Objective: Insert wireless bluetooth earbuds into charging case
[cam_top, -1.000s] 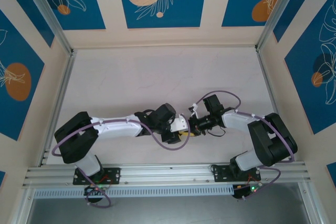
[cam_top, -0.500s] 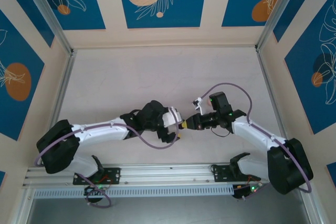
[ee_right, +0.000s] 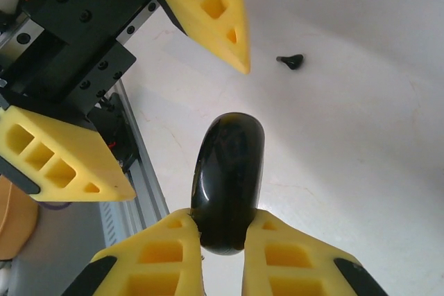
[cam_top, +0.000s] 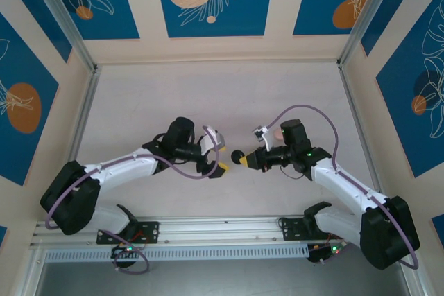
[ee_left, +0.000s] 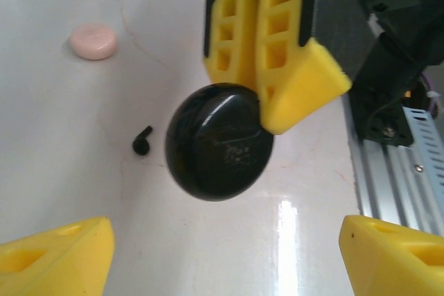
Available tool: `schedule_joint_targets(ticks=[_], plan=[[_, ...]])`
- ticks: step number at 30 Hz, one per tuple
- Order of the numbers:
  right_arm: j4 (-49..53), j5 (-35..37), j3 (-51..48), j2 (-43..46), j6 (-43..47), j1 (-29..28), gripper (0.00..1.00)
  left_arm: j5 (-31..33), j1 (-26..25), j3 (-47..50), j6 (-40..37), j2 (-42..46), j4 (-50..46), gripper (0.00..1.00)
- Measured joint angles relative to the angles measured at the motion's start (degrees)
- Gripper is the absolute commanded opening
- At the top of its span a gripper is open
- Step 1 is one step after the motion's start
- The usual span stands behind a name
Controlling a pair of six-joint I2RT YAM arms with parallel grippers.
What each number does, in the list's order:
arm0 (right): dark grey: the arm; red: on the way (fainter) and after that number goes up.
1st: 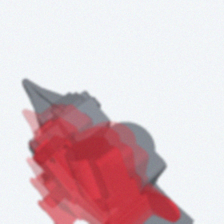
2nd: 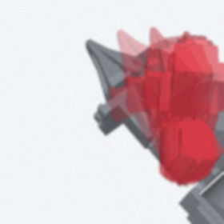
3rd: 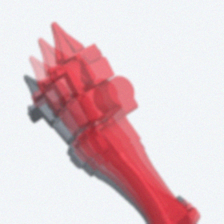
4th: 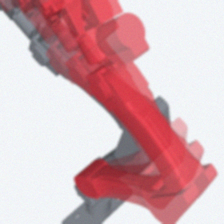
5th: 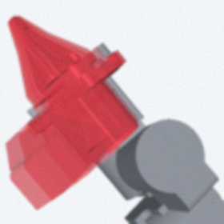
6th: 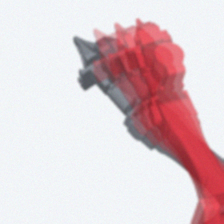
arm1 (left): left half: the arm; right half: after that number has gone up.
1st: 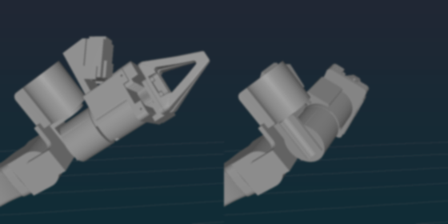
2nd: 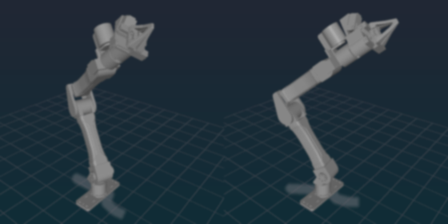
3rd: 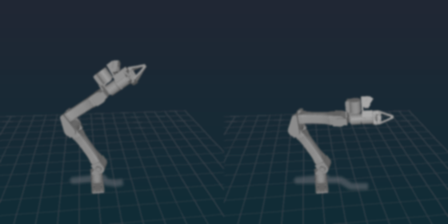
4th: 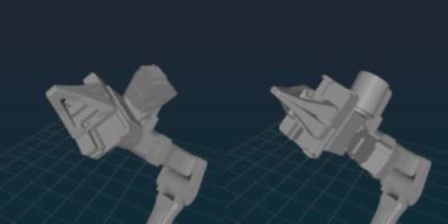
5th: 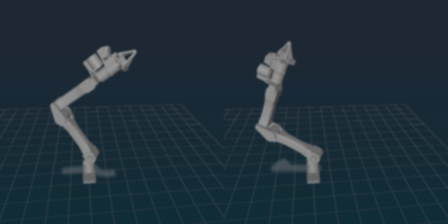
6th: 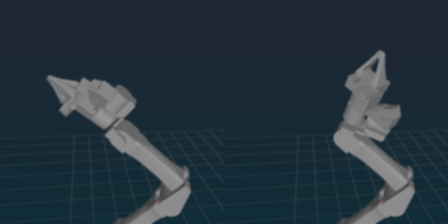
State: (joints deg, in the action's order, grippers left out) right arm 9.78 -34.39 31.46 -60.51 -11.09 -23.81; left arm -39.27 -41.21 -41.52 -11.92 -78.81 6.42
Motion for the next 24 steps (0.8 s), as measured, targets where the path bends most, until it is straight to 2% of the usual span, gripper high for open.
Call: schedule_joint_targets(ticks=[4,13,21,24], plan=[[1.27,-0.37,1.07,0.39,5.07,-0.44,0.15,-2.54,0.68,-0.28,-2.16,0.35,-2.1,0.79],[2.93,-2.62,3.8,1.38,15.89,-1.66,0.16,-3.74,1.27,-4.52,-9.25,0.35,-10.08,0.7],[3.34,-4.66,3.85,1.38,25.94,-4.13,0.13,-7.08,1.36,-5.9,-11.41,0.35,-12.74,0.66],[3.82,-5.2,4.15,1.33,30.75,-5.16,0.12,-8.79,1.36,-5.92,-11.65,0.31,-12.96,0.59]])
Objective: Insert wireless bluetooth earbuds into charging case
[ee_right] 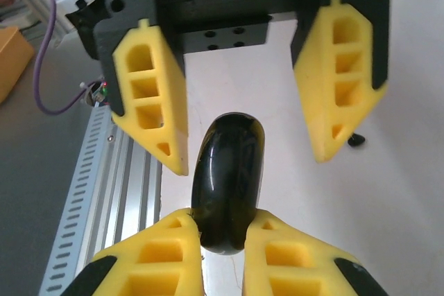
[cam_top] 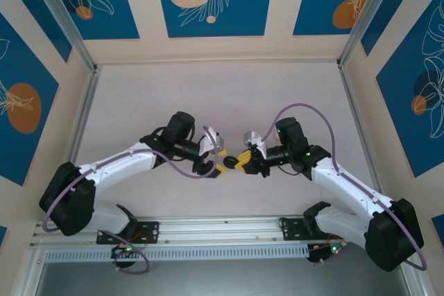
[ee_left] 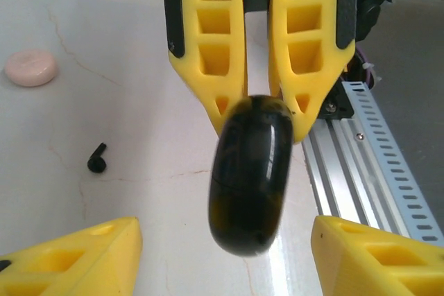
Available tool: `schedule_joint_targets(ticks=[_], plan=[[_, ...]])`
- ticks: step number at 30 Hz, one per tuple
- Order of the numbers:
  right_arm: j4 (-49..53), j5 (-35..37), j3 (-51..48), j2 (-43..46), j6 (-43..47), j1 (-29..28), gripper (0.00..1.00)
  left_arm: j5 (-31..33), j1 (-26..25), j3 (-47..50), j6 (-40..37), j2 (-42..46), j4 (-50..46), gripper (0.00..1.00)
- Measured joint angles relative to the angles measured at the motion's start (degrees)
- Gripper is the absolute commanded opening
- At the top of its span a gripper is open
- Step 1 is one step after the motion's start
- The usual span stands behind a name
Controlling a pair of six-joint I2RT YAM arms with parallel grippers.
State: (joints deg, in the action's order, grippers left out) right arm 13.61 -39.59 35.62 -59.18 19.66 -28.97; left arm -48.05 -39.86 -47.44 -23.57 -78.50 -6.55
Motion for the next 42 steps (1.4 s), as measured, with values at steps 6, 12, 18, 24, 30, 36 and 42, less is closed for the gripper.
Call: schedule_joint_targets(ticks=[6,12,18,24,30,36,42], plan=[[1.73,-1.36,2.64,-1.95,6.6,-0.33,0.11,-3.13,0.0,-0.72,-0.98,-0.76,-0.44,0.47],[3.1,-1.66,3.93,-4.81,9.05,-0.48,0.11,-4.31,0.0,-0.74,-1.55,-0.81,-0.7,0.35],[4.17,-2.16,4.04,-5.31,9.6,-0.48,0.12,-4.28,0.0,-0.74,-2.6,-0.74,-1.27,0.21],[3.28,-2.4,4.15,-5.33,8.74,-0.2,0.38,-3.3,-0.02,-0.17,-2.29,0.35,0.11,0.16],[-0.81,-1.86,4.07,-5.14,2.82,0.76,0.47,-2.69,0.0,3.17,1.29,2.01,7.04,0.16],[-5.16,-1.42,3.08,-5.05,-3.04,2.25,0.47,-2.03,0.0,5.79,5.7,2.05,13.33,0.17],[-10.01,-0.33,2.82,-4.11,-8.61,6.71,0.47,-1.66,0.07,6.75,7.21,2.08,15.63,0.17]])
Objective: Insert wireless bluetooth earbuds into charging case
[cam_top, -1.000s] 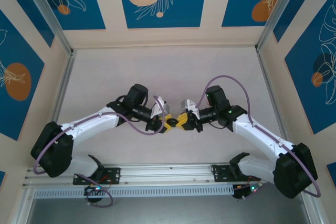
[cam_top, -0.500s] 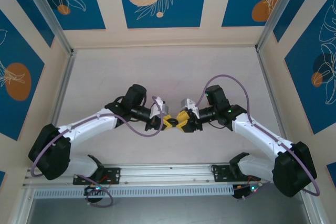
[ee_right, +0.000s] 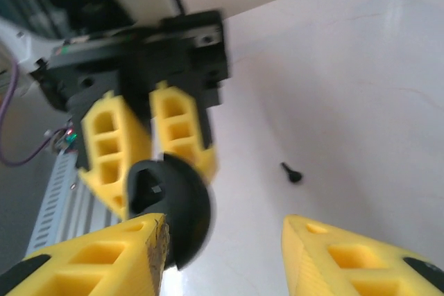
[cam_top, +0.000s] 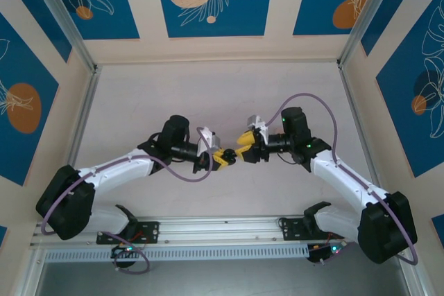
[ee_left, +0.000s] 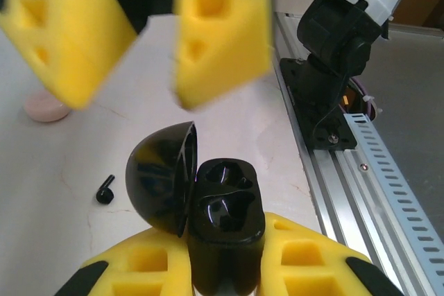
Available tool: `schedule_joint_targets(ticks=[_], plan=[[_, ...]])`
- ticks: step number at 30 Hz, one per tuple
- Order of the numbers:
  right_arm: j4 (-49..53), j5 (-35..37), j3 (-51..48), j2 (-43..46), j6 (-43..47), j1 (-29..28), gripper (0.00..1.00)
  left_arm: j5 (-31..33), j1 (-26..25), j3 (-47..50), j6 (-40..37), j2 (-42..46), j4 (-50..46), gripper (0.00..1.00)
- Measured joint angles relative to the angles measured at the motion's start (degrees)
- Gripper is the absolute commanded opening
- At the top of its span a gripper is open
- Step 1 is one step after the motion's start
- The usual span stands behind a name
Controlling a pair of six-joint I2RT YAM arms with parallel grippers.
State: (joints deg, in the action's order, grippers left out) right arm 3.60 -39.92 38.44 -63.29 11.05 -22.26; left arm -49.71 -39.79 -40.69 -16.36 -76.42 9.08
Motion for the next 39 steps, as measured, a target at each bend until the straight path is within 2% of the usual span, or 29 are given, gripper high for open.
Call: schedule_joint_targets(ticks=[4,13,18,30,37,39], plan=[[-1.51,0.76,0.0,0.04,-2.56,2.47,0.47,-0.02,-0.02,1.18,1.25,0.09,2.08,0.17],[-1.49,0.2,-1.53,3.48,-4.39,2.58,0.47,0.72,-0.02,2.91,3.69,0.26,6.73,0.17],[-1.05,-2.38,-2.14,5.29,-5.14,2.19,0.49,0.85,-0.04,4.7,5.38,0.26,10.45,0.17],[0.5,-10.62,-1.46,-3.5,-7.69,-2.08,0.53,-0.52,-0.09,4.87,5.9,0.24,14.29,0.18],[-0.35,-14.21,0.66,-7.06,-9.16,-2.08,0.45,-1.27,-0.33,4.87,5.35,0.24,14.34,0.18],[-0.79,-14.99,0.83,-7.74,-9.51,-2.14,0.38,-1.29,-0.46,4.87,5.31,0.24,14.32,0.18]])
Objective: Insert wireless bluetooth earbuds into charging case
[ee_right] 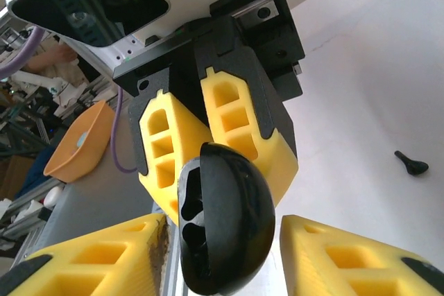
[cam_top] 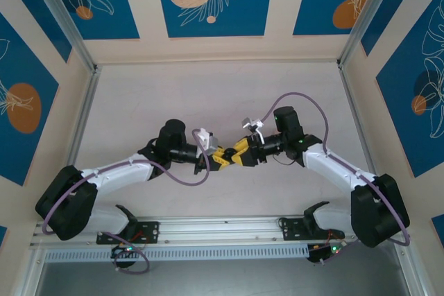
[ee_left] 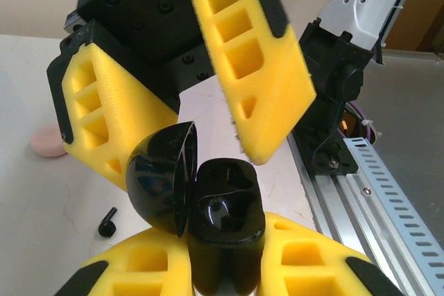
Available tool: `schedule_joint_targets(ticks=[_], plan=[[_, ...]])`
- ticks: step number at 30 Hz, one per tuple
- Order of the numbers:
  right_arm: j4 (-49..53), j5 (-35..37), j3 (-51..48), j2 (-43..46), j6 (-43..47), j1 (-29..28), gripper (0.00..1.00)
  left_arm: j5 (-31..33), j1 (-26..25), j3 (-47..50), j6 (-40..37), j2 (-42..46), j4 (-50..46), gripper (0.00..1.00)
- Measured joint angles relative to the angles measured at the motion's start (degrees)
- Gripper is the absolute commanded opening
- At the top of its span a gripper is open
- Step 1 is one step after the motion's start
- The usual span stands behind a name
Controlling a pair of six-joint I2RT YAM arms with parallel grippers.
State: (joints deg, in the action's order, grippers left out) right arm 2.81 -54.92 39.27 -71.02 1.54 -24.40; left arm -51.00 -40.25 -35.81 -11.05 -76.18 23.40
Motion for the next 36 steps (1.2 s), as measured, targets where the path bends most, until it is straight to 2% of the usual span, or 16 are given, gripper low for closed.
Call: schedule_joint_targets(ticks=[2,5,8,15,22,26,30,36], plan=[[-0.55,-0.66,0.2,-0.68,-0.31,-0.04,0.33,0.0,-0.07,0.0,-0.02,0.0,0.0,0.18],[-0.76,-1.07,0.39,-1.46,-0.72,-0.02,0.32,-0.17,-0.17,0.0,-0.44,0.0,0.02,0.18],[-1.11,-1.05,0.5,-1.6,-1.11,-0.2,0.44,-0.17,-0.35,0.0,-0.87,0.02,0.02,0.18],[-1.03,1.62,0.63,-0.28,-1.84,-0.26,0.5,2.73,-0.37,2.99,0.81,0.61,3.04,0.18],[5.57,7.96,3.39,3.87,-1.75,-0.26,0.54,8.55,1.07,8.96,6.8,1.18,9.31,0.18],[14.53,13.4,6.62,5.18,0.83,-0.22,0.54,11.37,1.57,9.53,8.57,2.03,10.19,0.19],[21.64,20.7,9.29,5.95,2.36,1.29,0.54,12.22,1.62,9.53,9.22,2.25,10.14,0.19],[23.32,27.26,9.01,9.46,0.7,5.31,0.54,12.31,1.62,9.53,9.22,1.11,10.08,0.2]])
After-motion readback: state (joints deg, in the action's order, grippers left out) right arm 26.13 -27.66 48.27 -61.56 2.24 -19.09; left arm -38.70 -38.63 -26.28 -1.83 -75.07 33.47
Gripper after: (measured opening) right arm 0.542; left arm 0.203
